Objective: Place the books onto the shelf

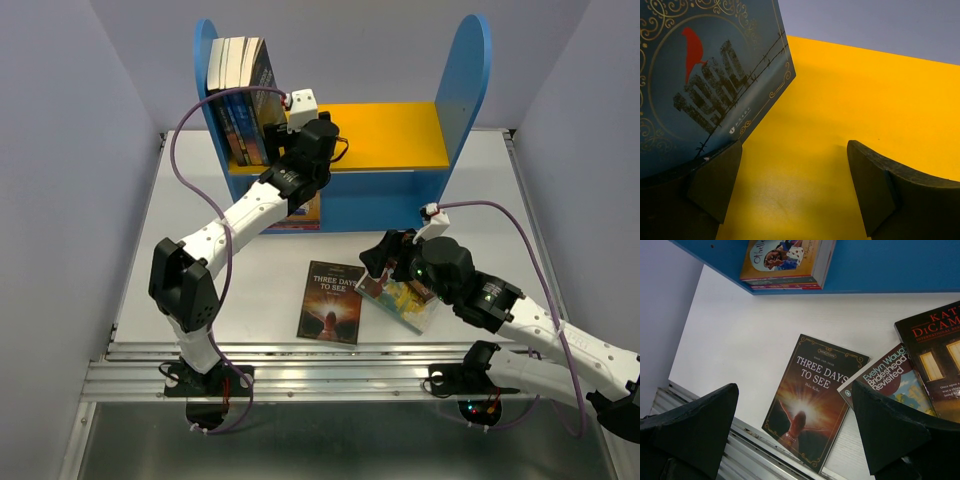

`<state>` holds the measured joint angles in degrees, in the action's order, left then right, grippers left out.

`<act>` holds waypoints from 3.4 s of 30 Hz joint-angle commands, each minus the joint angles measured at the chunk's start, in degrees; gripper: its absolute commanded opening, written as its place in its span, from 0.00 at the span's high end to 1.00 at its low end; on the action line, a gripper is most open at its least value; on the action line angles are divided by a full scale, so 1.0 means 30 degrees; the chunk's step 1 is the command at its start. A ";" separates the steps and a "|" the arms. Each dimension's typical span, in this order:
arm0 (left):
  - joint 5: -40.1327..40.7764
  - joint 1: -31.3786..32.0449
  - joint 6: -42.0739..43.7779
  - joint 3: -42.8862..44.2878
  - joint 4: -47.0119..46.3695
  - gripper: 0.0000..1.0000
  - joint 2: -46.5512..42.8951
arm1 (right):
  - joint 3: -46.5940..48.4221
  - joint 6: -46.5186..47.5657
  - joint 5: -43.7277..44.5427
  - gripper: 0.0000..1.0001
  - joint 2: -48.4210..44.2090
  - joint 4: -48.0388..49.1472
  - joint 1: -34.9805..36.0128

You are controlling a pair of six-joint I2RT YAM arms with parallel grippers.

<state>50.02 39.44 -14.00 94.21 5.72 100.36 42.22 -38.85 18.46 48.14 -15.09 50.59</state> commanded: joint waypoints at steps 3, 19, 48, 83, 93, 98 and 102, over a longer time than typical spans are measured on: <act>0.0760 -0.0256 0.0037 -0.0116 -0.0645 0.01 -0.1401 | -0.0068 -0.0087 0.0322 0.00 0.0008 0.0080 -0.0105; -0.9752 0.0154 0.0389 -0.0260 -0.1259 0.01 -0.6026 | 0.0078 -0.0116 0.0322 0.00 -0.0372 -0.0008 -0.0105; -1.8050 0.2994 -1.2821 -2.1732 -0.5120 0.01 -2.0241 | -0.1413 -0.2608 0.0647 0.00 0.1972 -0.5136 -0.4784; -1.4740 0.3640 -1.2677 -1.6022 -1.1134 0.01 -0.4888 | -0.8739 -0.6383 -0.6973 0.00 -0.0549 -0.0219 -1.7536; -1.4828 0.3640 -1.3234 -1.6814 -1.1456 0.01 -0.5502 | -1.0321 -0.7645 -0.6474 0.07 0.0125 0.1865 -1.7915; -1.4652 0.3611 -1.3322 -1.7020 -1.1485 0.01 -0.6058 | -1.1140 -0.8112 -0.6504 0.13 0.0389 0.2743 -1.8122; -1.4623 0.3611 -1.3351 -1.7020 -1.1485 0.01 -0.6147 | -1.1581 -0.8231 -0.6738 0.23 0.0710 0.3447 -1.8298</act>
<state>5.21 50.15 -53.91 43.62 -25.98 84.71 11.09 -63.29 -2.13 48.07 -2.55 -3.77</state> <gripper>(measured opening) 0.986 0.824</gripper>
